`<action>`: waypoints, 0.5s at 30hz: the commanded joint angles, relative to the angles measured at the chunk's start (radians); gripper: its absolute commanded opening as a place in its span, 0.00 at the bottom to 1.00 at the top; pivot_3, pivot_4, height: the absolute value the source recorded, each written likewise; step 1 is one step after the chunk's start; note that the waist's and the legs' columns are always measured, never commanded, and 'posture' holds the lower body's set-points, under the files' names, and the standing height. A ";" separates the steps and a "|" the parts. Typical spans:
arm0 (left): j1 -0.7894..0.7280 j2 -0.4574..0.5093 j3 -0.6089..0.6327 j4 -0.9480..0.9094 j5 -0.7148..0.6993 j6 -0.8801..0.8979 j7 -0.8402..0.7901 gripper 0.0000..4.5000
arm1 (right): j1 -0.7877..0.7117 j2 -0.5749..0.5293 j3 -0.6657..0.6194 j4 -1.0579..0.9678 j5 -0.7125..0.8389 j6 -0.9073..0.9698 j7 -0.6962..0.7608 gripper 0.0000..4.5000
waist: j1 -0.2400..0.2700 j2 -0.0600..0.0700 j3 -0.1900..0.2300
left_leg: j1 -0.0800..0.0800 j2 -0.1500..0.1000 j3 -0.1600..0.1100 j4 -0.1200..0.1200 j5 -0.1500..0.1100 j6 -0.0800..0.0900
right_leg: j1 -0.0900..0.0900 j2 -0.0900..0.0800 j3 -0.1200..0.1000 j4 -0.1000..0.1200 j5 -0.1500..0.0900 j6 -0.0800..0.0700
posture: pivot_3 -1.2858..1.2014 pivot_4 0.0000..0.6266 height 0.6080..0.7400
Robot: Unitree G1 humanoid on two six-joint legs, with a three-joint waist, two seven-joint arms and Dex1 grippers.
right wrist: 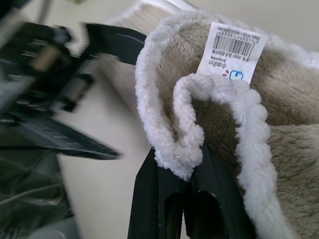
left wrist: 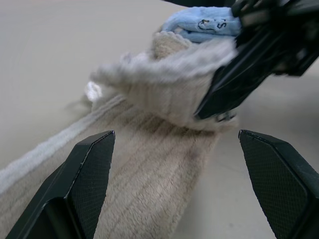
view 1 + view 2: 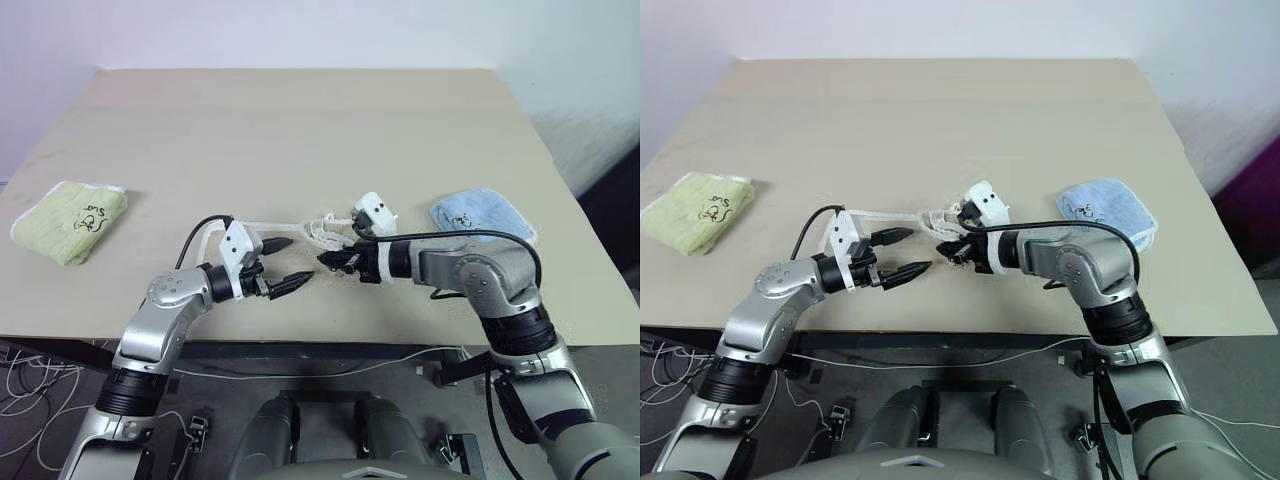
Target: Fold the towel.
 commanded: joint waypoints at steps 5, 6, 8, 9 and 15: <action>0.012 0.009 0.011 -0.050 -0.002 -0.011 0.010 0.92 | -0.025 0.040 -0.010 0.022 -0.052 -0.049 0.035 0.01 | 0.000 0.000 0.000 | 0.000 0.000 0.000 0.000 0.000 0.000 | 0.000 0.000 0.000 0.000 0.000 0.000 | 0.52 0.24 1.00; 0.010 0.008 0.009 -0.050 -0.002 -0.010 0.010 0.92 | -0.026 0.047 -0.013 0.026 -0.054 -0.050 0.038 0.01 | 0.000 0.000 0.000 | 0.000 0.000 0.000 0.000 0.000 0.000 | 0.000 0.000 0.000 0.000 0.000 0.000 | 0.52 0.24 1.00; 0.005 0.007 0.007 -0.049 -0.002 -0.009 0.009 0.92 | -0.027 0.059 -0.020 0.032 -0.057 -0.048 0.044 0.05 | 0.000 0.000 0.000 | 0.000 0.000 0.000 0.000 0.000 0.000 | 0.000 0.000 0.000 0.000 0.000 0.000 | 0.52 0.24 1.00; 0.003 0.007 0.006 -0.048 -0.002 -0.008 0.008 0.92 | -0.027 0.064 -0.025 0.031 -0.051 -0.041 0.048 0.11 | 0.000 0.000 0.000 | 0.000 0.000 0.000 0.000 0.000 0.000 | 0.000 0.000 0.000 0.000 0.000 0.000 | 0.52 0.24 1.00; -0.005 0.012 0.010 -0.037 -0.003 -0.010 0.000 0.92 | -0.016 0.066 -0.057 -0.034 -0.012 0.002 0.072 0.53 | 0.000 0.000 0.000 | 0.000 0.000 0.000 0.000 0.000 0.000 | 0.000 0.000 0.000 0.000 0.000 0.000 | 0.52 0.24 1.00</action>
